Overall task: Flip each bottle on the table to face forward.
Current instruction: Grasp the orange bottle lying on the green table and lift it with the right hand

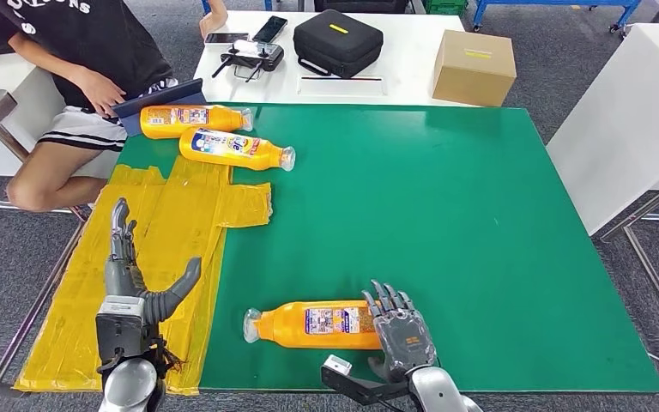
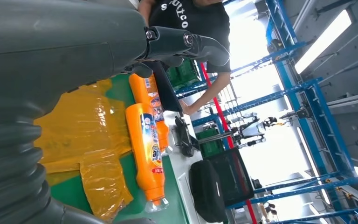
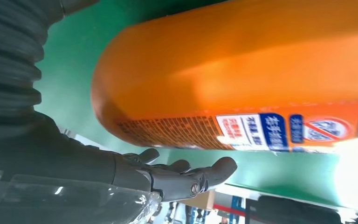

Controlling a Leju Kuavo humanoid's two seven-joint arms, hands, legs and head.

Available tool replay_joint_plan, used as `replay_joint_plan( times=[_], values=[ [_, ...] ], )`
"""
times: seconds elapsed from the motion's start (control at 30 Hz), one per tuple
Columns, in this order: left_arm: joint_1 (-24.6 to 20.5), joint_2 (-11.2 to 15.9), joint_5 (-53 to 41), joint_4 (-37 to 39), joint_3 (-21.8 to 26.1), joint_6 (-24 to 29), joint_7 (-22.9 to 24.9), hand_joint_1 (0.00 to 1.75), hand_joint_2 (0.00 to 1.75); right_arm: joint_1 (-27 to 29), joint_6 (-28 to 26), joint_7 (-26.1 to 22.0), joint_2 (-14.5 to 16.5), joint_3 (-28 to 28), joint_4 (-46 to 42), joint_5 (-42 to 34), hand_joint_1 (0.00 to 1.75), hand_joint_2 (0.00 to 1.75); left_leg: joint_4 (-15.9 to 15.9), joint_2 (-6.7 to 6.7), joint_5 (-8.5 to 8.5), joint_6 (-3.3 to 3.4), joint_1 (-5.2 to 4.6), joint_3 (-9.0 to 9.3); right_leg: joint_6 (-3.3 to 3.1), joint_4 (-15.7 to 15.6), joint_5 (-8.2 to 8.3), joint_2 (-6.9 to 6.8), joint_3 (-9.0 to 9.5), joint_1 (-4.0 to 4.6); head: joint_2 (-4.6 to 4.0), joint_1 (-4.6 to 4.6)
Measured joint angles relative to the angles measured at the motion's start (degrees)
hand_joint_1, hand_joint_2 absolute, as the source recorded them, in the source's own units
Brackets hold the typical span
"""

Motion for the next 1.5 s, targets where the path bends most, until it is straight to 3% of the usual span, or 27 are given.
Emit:
replay_joint_plan(
  times=[0.03, 0.13, 0.5, 0.93, 1.5],
  values=[
    [0.01, 0.04, 0.01, -0.22, -0.3, -0.05, -0.07, 0.0, 1.75, -0.2, -0.11, -0.25, 0.26, -0.36, 0.42, -0.07, 1.55, 1.75, 0.0, 0.0, 0.01, 0.0, 0.0, 0.01, 0.0, 0.0, 0.0, 0.0, 0.01, 0.0, 0.0, 0.0],
    [0.14, 0.11, -0.01, -1.17, -1.12, 0.1, -0.28, 0.0, 1.75, -0.99, -0.98, -1.76, 1.17, -1.52, 2.35, -0.34, 1.67, 1.75, 0.0, 0.0, 0.02, 0.01, 0.0, 0.01, 0.0, 0.01, 0.01, 0.0, 0.03, 0.0, 0.0, -0.01],
    [1.06, 0.56, -0.17, -4.88, -3.28, 0.99, -0.61, 0.0, 1.75, -4.3, -2.73, -4.12, 3.44, -3.33, 7.75, -0.79, 1.69, 1.75, 0.0, 0.02, 0.02, 0.0, 0.01, 0.06, -0.01, 0.0, 0.01, 0.0, 0.05, 0.0, 0.0, -0.01],
    [2.03, 1.08, -0.05, -5.95, -3.8, 2.06, -1.31, 0.0, 1.75, -4.2, -6.02, -6.31, 4.96, -4.87, 8.4, -1.98, 1.75, 1.75, 0.0, 0.03, 0.02, 0.0, 0.02, 0.11, -0.01, 0.01, 0.01, 0.0, 0.09, 0.0, 0.0, 0.0],
    [2.57, 1.46, -0.27, -6.12, -4.69, 2.17, -1.4, 0.0, 1.75, -3.99, -17.03, -15.25, 7.87, -9.44, 3.86, -19.42, 1.75, 1.75, 0.0, 0.0, 0.01, -0.01, 0.01, -0.09, -0.01, 0.02, 0.0, 0.0, -0.07, 0.0, 0.0, 0.01]
  ],
)
